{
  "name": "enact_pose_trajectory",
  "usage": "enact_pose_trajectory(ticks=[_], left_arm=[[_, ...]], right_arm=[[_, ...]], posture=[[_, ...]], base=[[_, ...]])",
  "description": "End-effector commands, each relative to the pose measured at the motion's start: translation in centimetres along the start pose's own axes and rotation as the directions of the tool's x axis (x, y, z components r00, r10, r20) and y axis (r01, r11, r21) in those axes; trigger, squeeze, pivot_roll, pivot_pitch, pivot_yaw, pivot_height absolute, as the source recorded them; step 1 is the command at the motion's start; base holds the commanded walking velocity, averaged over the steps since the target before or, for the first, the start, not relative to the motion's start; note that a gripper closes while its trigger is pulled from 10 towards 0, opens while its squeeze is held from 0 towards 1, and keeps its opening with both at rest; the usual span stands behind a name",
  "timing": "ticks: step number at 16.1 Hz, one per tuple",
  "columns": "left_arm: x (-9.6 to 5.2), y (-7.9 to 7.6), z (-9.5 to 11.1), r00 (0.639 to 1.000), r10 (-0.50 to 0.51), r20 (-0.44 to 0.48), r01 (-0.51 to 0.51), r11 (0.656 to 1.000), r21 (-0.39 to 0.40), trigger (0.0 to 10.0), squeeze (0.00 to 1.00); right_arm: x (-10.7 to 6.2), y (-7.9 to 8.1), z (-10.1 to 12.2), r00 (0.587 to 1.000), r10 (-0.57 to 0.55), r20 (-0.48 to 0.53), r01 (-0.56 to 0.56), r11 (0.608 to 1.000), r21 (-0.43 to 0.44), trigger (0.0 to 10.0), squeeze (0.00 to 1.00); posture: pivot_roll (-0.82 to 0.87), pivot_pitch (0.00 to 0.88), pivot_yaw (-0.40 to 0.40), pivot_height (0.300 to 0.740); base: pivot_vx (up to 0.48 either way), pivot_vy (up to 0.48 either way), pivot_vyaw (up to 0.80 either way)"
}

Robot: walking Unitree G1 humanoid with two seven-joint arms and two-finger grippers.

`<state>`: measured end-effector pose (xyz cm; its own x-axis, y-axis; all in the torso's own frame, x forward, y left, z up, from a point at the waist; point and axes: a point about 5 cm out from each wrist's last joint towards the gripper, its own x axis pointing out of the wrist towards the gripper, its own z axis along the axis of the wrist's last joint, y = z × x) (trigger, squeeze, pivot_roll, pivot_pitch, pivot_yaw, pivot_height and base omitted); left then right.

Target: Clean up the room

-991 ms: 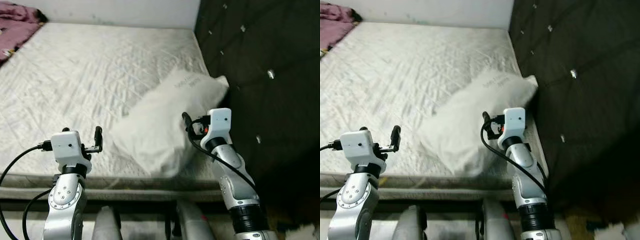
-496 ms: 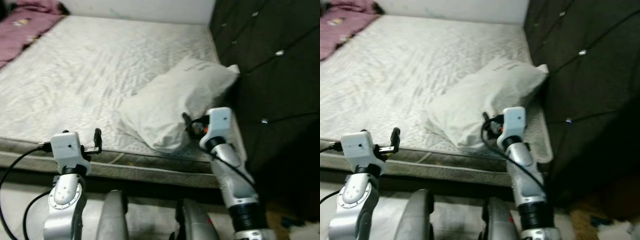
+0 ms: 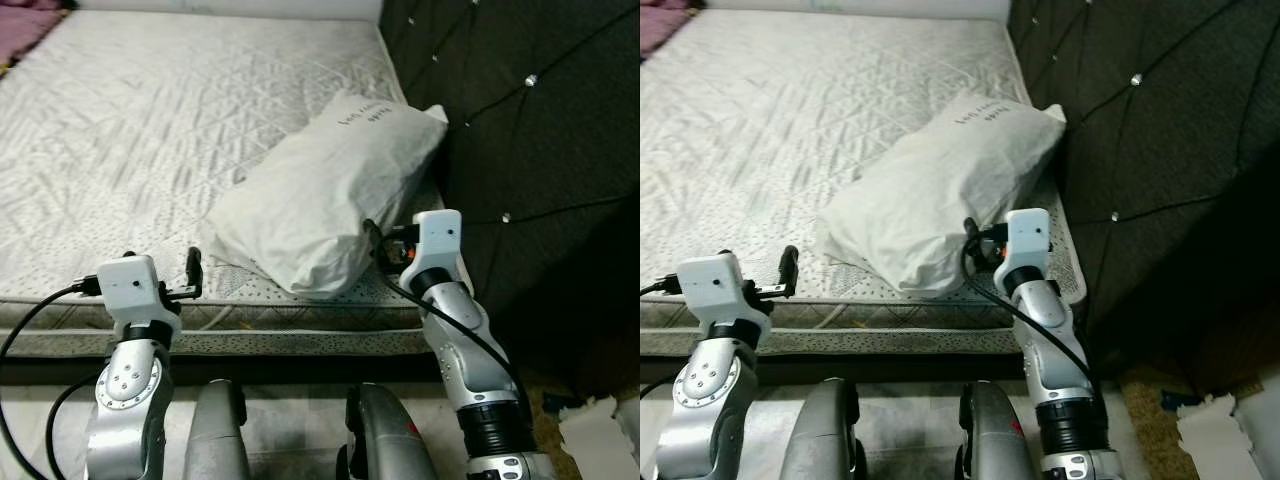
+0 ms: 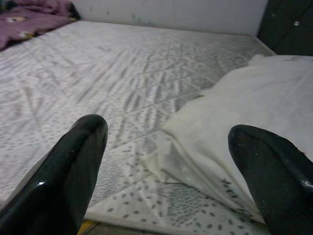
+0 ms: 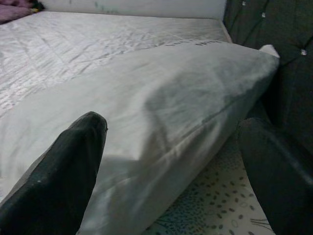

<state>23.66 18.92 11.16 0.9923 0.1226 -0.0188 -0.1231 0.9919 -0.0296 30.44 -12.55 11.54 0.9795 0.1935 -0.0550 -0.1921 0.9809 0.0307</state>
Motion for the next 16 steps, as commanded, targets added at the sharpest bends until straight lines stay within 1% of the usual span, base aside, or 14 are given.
enact_pose_trajectory(ticks=[1,3,4,13,15,16], left_arm=[[0.03,0.00,0.12,1.000,-0.003,-0.001,0.003,1.000,-0.003,10.0,0.00],[0.11,-0.07,0.17,1.000,-0.008,0.002,0.008,1.000,-0.010,10.0,0.00],[0.13,-0.11,0.20,1.000,-0.014,0.006,0.014,1.000,-0.013,10.0,0.00],[0.20,-0.34,0.25,0.999,-0.037,0.012,0.037,0.999,-0.015,10.0,0.00],[0.23,-0.40,0.24,0.999,-0.044,0.015,0.044,0.999,-0.016,10.0,0.00],[0.21,-0.40,0.19,0.999,-0.043,0.010,0.043,0.999,-0.018,10.0,0.00]], right_arm=[[0.08,-0.18,0.14,1.000,-0.003,-0.001,0.003,1.000,0.002,10.0,0.00],[0.15,-0.19,0.15,1.000,-0.003,-0.003,0.003,1.000,-0.003,10.0,0.00],[0.16,-0.18,0.15,1.000,-0.002,-0.003,0.002,1.000,-0.004,10.0,0.00],[0.32,-0.22,0.13,1.000,-0.003,-0.004,0.003,1.000,-0.011,10.0,0.00],[0.34,-0.22,0.12,1.000,-0.003,-0.004,0.003,1.000,-0.011,10.0,0.00],[0.34,-0.23,0.12,1.000,-0.004,-0.003,0.003,1.000,-0.011,10.0,0.00]], posture=[[-0.06,0.092,-0.039,0.609],[-0.06,0.092,-0.041,0.609],[-0.06,0.092,-0.041,0.609],[-0.06,0.081,-0.042,0.609],[-0.06,0.078,-0.041,0.609],[-0.06,0.078,-0.041,0.609]], base=[[0.000,0.000,0.00],[0.000,0.000,0.00],[0.244,0.000,0.00],[0.397,0.000,0.00],[0.276,0.000,0.00],[0.000,0.000,0.00]])
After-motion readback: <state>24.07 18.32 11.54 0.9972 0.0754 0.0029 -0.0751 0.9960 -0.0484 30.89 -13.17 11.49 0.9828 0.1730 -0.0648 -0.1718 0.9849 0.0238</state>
